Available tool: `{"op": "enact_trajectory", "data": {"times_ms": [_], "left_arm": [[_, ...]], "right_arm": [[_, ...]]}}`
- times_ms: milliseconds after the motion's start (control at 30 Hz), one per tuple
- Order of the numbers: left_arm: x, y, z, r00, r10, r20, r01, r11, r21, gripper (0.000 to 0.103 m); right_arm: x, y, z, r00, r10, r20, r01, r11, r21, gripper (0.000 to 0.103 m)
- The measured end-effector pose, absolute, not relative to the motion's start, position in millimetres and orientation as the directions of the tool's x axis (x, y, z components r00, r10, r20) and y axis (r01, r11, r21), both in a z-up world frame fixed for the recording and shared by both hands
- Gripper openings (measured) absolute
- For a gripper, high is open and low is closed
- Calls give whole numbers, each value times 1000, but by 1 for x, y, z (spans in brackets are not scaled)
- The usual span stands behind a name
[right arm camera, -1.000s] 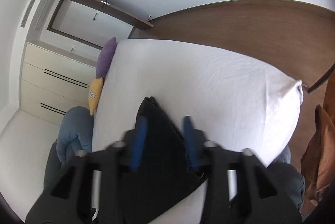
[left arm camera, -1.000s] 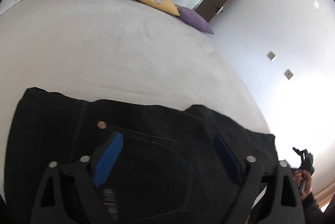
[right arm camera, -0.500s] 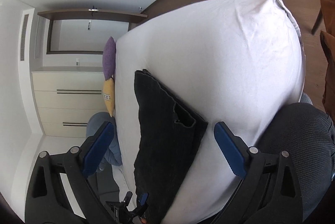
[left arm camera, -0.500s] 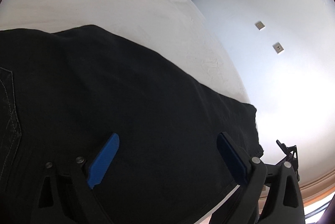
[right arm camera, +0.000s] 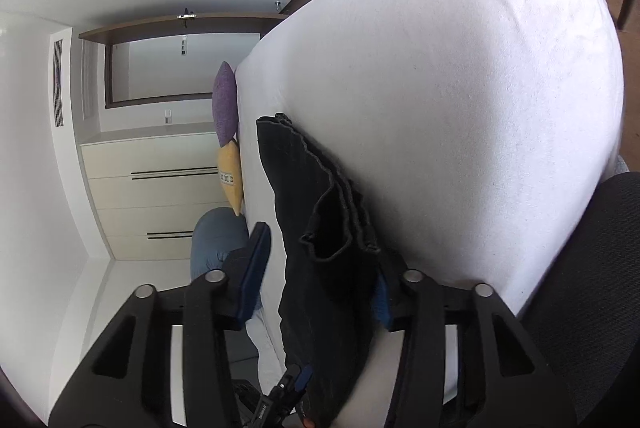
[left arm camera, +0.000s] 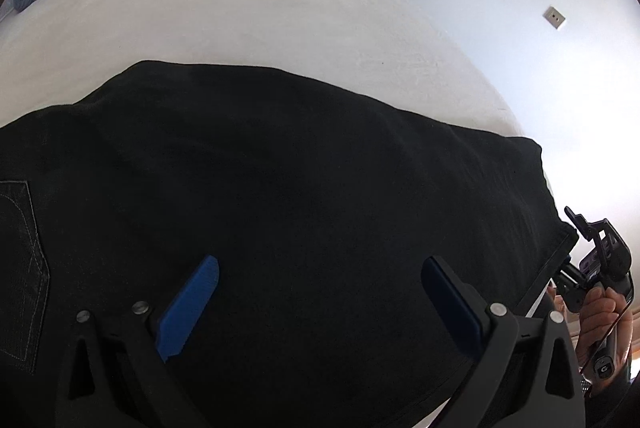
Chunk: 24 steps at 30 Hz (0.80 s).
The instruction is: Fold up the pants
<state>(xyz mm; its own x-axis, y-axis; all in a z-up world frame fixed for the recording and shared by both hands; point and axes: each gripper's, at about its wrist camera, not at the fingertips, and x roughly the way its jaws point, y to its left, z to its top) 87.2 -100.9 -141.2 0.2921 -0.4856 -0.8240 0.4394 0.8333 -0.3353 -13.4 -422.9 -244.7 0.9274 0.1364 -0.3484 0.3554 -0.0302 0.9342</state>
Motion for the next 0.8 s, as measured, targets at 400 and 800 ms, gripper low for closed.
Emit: {"op": "enact_trajectory", "data": {"times_ms": [400,800], "left_arm": [[84,-90,-141,298,-524,-798,428,820,-379,102],[99,-40,-129,258,-705,-661,272,709,-650,102]], "right_arm": [[29,-401,-180,867,51,-496,454,331,827,10],[138,-149,-140,656,-25,-754,102,993,56,9]]}}
